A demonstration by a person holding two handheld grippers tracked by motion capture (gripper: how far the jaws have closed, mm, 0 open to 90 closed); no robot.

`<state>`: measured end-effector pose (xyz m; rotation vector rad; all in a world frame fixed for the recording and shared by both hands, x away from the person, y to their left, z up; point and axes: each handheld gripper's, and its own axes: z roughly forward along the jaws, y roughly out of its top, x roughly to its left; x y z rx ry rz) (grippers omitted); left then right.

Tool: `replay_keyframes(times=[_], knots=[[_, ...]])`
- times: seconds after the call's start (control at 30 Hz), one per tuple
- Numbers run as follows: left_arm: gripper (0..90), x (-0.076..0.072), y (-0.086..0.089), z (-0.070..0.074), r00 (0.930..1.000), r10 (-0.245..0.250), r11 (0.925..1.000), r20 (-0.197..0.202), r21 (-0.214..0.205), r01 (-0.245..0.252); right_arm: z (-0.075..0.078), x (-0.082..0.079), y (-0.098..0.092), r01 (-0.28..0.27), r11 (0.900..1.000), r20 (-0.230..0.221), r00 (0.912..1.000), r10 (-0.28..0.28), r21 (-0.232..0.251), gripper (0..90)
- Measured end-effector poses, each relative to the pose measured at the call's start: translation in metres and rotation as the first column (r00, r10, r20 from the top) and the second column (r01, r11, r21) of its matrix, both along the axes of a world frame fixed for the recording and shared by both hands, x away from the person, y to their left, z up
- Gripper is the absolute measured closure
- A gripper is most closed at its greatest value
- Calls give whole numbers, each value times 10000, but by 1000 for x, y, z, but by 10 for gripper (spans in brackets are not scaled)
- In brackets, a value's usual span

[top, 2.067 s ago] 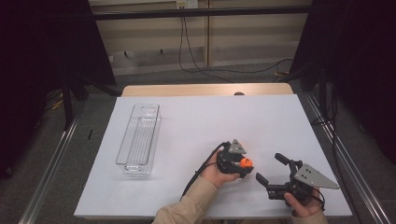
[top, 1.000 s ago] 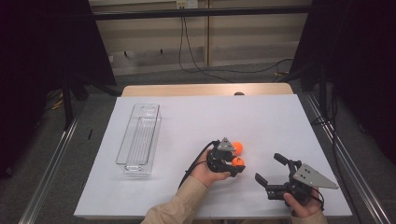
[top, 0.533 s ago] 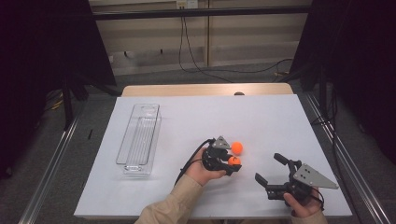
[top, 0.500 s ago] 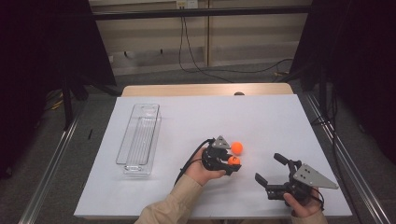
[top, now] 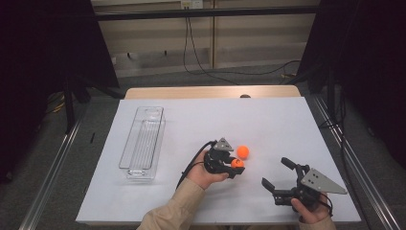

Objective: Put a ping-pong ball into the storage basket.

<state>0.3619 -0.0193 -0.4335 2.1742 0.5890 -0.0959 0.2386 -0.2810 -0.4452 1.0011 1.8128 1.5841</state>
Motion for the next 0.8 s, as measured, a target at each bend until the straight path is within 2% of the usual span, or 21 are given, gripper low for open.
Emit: replay_keyframes(times=[0.37,0.8], knots=[[509,5,13,4,9996,274,9996,-12,-27,-274,0,0,0,18,10000,24,10000,-18,-21,19],[509,9,23,10,9993,367,9993,-39,4,-367,0,1,-1,58,10000,-17,10000,-58,25,19]])
